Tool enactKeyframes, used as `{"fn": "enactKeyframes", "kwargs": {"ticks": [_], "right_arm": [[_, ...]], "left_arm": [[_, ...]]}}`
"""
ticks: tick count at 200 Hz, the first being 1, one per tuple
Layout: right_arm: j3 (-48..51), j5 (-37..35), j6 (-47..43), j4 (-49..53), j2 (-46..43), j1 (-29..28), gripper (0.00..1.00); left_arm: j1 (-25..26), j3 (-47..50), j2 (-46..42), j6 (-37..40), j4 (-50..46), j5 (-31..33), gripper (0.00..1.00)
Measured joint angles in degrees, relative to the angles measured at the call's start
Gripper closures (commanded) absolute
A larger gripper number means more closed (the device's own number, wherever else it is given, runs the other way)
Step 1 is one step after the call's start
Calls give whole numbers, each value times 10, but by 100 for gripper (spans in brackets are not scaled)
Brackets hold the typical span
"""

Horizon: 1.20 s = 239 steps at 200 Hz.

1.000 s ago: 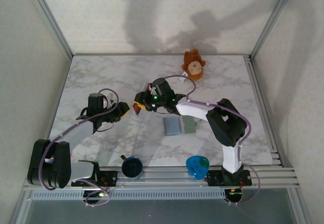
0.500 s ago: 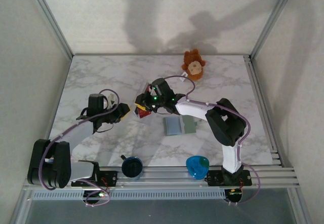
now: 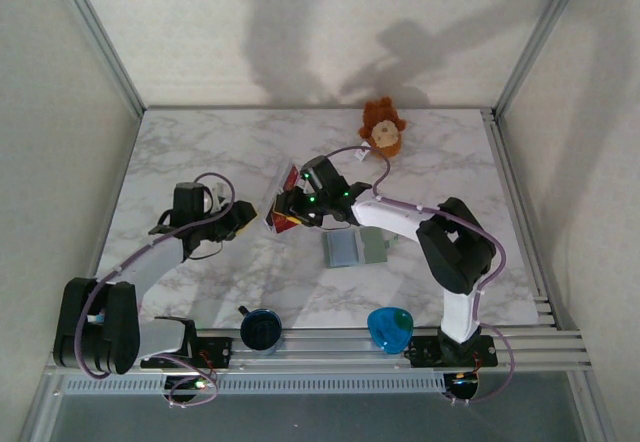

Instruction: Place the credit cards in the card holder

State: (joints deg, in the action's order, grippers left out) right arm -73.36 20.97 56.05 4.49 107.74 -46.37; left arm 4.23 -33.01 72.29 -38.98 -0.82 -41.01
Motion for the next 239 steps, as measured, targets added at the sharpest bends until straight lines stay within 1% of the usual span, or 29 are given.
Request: {"fn": "enactKeyframes", "kwargs": {"ticks": [35,62,116,142,171,180,207,239], "right_arm": [[5,12,-14,-9,0,0,45],[4,24,-27,-25,9,-4,44],[-1,59,-45,-64,48,-8,43],[-2,71,-45,-80,51,-10,45],[-11,78,-45,-81,54,-11,50],[-18,79,-47,-79,54,-11,51],[-48,87,-51,-73,60,-11,64],[-62,87,-57,-61,65,-11,68]], "left_arm": [[0,-6,0,2,-7,3,52],[0,-6,0,2,-8,3,53],[0,-6,9,2,-7,1,60],[0,-6,14,2,-7,-2,62],[0,-6,19,2,-3,-8,63],[0,-6,20,2,-2,-9,63],[0,-6,20,2,0,-10,64],[0,-6,20,2,0,-12,64]]}}
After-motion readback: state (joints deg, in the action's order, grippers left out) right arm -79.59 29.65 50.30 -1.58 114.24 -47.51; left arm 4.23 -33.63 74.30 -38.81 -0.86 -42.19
